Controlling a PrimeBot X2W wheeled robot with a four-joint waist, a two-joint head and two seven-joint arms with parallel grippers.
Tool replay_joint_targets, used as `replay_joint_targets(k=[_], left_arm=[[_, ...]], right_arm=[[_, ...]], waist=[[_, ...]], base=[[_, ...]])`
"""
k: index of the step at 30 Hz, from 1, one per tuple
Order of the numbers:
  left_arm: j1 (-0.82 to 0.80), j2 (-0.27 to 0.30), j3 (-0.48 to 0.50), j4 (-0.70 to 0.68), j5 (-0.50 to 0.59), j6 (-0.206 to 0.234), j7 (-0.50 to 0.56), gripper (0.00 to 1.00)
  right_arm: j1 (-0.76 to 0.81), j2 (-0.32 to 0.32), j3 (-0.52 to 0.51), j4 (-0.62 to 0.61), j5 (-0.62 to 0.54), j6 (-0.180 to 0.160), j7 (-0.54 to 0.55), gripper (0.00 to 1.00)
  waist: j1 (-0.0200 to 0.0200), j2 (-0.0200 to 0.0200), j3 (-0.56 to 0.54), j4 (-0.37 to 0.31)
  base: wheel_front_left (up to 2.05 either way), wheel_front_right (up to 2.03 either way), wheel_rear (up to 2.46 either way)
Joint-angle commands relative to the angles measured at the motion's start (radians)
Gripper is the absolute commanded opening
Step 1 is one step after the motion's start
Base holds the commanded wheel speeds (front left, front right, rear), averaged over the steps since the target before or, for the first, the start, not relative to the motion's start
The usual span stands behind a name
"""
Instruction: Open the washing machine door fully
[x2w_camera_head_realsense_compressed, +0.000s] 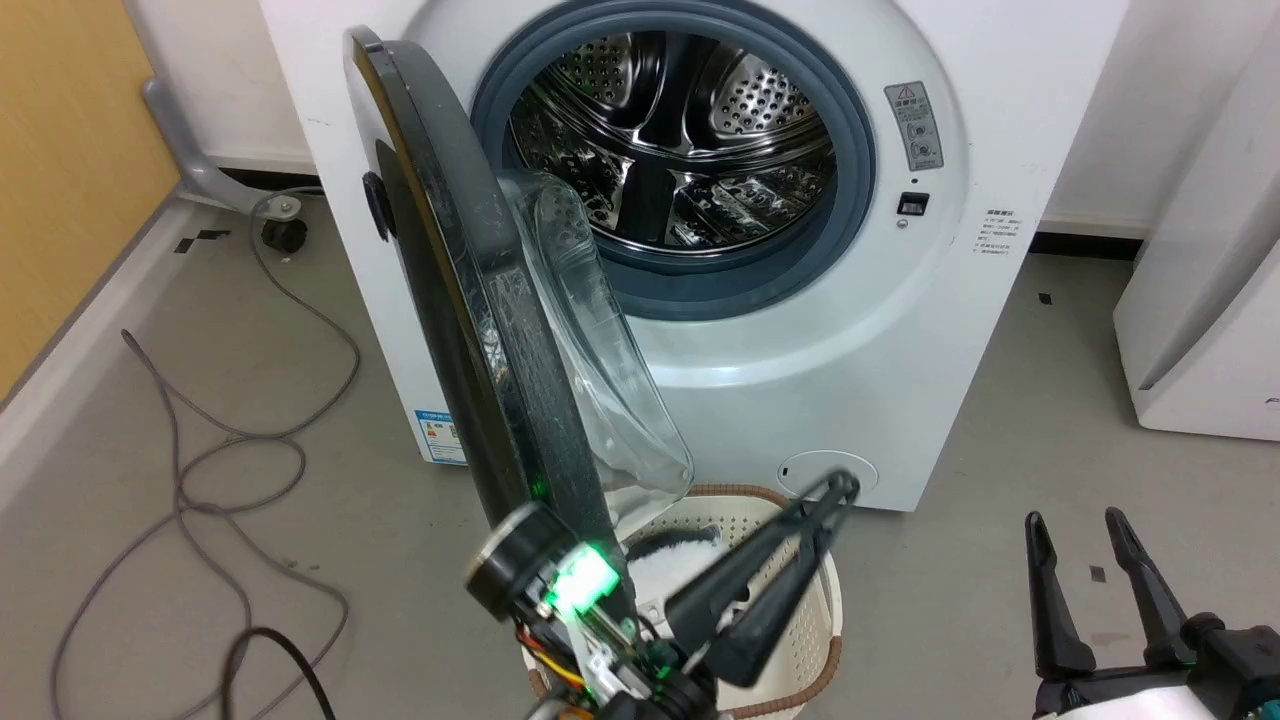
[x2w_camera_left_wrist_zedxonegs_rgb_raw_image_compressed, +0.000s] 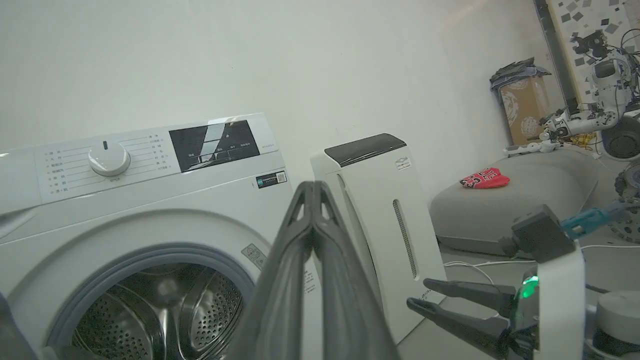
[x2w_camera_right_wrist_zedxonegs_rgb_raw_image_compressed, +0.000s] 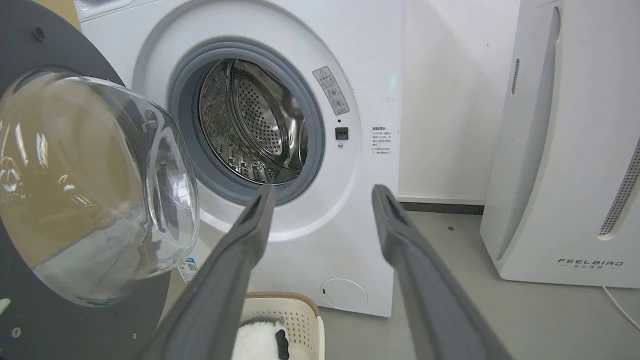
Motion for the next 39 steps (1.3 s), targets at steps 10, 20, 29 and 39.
replay_joint_targets(k=[10, 20, 29, 39], left_arm=[[0.105, -0.009, -0.054, 0.157, -0.032, 0.04, -0.004, 0.0], [0.166, 0.001, 0.017, 0.276, -0.073, 0.11, -0.004, 0.0], [0.165, 0.008, 0.075, 0.338, -0.092, 0.12, -0.004, 0.0], [0.173, 0.002, 0.096, 0.341, -0.091, 0.12, -0.004, 0.0]], right_arm=[[0.013, 0.004, -0.007, 0.021, -0.014, 0.001, -0.003, 1.0], [0.016, 0.004, -0.017, 0.036, -0.022, 0.001, -0.003, 1.0], [0.015, 0.004, -0.021, 0.044, -0.027, 0.001, -0.003, 1.0], [0.018, 0.004, -0.021, 0.052, -0.022, 0.001, -0.003, 1.0]], waist=[[0.0, 0.0, 0.0, 0.006], [0.0, 0.0, 0.006, 0.017], [0.0, 0.0, 0.01, 0.054], [0.0, 0.0, 0.021, 0.149]], base=[[0.0, 0.0, 0.0], [0.0, 0.0, 0.0], [0.0, 0.0, 0.0], [0.0, 0.0, 0.0]])
